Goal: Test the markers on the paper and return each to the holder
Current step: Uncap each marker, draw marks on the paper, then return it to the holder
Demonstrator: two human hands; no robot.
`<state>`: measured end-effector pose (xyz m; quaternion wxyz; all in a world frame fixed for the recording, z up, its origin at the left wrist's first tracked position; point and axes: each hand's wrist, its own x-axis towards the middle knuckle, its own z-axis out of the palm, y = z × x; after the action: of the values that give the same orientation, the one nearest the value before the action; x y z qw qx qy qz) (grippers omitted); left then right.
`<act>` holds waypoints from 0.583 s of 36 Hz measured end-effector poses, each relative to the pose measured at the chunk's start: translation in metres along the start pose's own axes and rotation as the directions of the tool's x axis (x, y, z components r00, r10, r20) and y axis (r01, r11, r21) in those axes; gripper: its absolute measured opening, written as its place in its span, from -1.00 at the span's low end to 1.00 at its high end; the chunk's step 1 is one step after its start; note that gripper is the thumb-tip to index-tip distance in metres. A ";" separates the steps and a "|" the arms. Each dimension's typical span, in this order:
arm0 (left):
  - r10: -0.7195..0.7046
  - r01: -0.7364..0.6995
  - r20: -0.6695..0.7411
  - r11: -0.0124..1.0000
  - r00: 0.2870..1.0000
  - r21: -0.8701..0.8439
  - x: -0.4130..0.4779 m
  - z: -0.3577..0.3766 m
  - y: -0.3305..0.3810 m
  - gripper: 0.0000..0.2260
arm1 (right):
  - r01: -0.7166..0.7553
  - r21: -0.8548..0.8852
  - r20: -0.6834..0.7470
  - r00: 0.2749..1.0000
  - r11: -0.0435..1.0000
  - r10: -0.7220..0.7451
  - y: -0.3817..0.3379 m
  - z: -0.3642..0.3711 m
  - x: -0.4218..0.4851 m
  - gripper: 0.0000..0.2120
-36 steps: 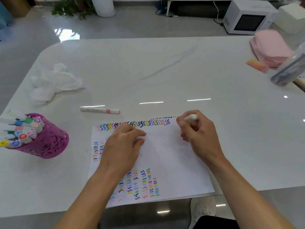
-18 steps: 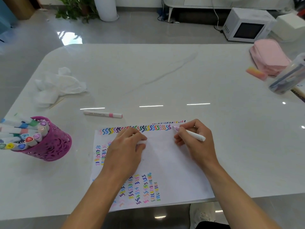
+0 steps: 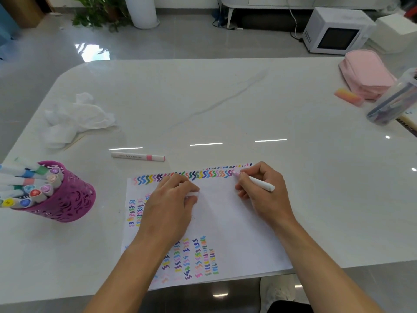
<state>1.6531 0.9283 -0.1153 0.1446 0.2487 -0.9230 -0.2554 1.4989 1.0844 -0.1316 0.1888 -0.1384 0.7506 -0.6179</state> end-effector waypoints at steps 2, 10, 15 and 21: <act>-0.002 0.002 -0.002 1.000 1.000 0.004 0.000 0.000 0.000 -0.89 | -0.008 -0.011 -0.002 1.000 1.000 0.008 -0.001 0.000 0.000 -0.87; -0.028 0.028 -0.003 1.000 1.000 0.011 0.001 0.001 0.001 -0.88 | -0.037 -0.027 -0.052 0.998 0.999 0.036 -0.005 -0.001 -0.002 -0.84; -0.033 0.033 -0.002 0.999 0.999 0.012 0.001 0.000 0.002 -0.88 | -0.039 -0.039 -0.036 0.999 0.998 0.038 -0.006 -0.003 -0.003 -0.83; -0.045 0.045 0.002 0.999 0.999 0.014 0.001 0.000 0.003 -0.89 | -0.017 -0.059 0.001 1.000 0.998 0.017 -0.005 -0.003 -0.005 -0.85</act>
<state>1.6514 0.9302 -0.1142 0.1361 0.2702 -0.9191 -0.2524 1.5018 1.0879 -0.1253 0.1903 -0.1378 0.7697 -0.5936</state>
